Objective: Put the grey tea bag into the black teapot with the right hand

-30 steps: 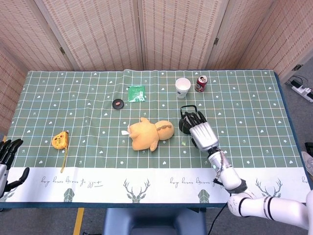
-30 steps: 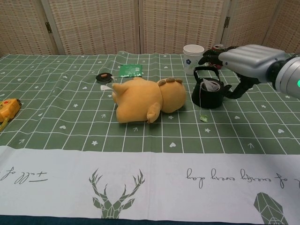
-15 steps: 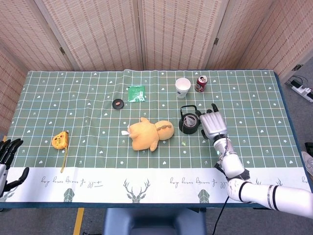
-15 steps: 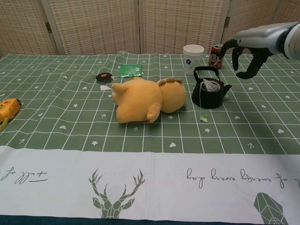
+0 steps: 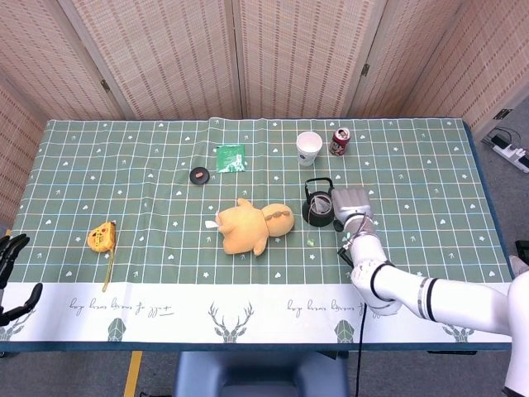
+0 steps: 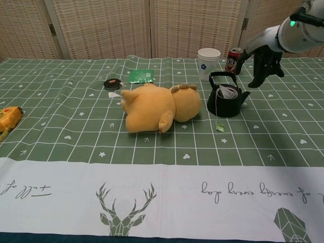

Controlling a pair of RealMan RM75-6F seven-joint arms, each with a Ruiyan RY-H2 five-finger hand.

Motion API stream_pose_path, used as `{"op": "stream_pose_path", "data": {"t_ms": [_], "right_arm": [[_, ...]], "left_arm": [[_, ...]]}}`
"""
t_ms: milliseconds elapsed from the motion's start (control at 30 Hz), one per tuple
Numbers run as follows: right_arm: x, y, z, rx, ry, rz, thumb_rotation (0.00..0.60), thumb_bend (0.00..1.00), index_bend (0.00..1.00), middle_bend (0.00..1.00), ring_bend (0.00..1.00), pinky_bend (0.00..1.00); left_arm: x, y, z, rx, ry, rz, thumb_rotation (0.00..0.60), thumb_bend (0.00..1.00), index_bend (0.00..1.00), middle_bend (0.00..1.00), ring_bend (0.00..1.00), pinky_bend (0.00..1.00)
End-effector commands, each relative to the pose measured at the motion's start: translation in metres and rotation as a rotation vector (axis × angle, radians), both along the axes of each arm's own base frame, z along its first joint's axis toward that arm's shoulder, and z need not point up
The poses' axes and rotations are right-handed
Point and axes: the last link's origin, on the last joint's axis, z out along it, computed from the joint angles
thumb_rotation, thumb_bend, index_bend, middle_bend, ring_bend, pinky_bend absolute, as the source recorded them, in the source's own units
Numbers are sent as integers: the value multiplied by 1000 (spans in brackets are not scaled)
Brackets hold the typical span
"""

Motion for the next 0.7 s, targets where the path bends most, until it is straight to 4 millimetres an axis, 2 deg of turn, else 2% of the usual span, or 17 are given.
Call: {"op": "stream_pose_path", "data": {"t_ms": [33, 233, 700], "right_arm": [[3, -5, -5, 14, 18, -1, 600, 442, 170, 845, 774, 642], [4, -8, -22, 51, 9, -11, 600, 442, 169, 839, 765, 638], [1, -12, -41, 93, 24, -23, 600, 441, 169, 839, 761, 638]], "left_arm": [[0, 0, 0, 1, -1, 0, 600, 392, 53, 41, 5, 0], [0, -2, 2, 7, -5, -2, 600, 392, 53, 41, 6, 0], [-1, -4, 5, 15, -10, 0, 600, 392, 53, 41, 12, 0]]}}
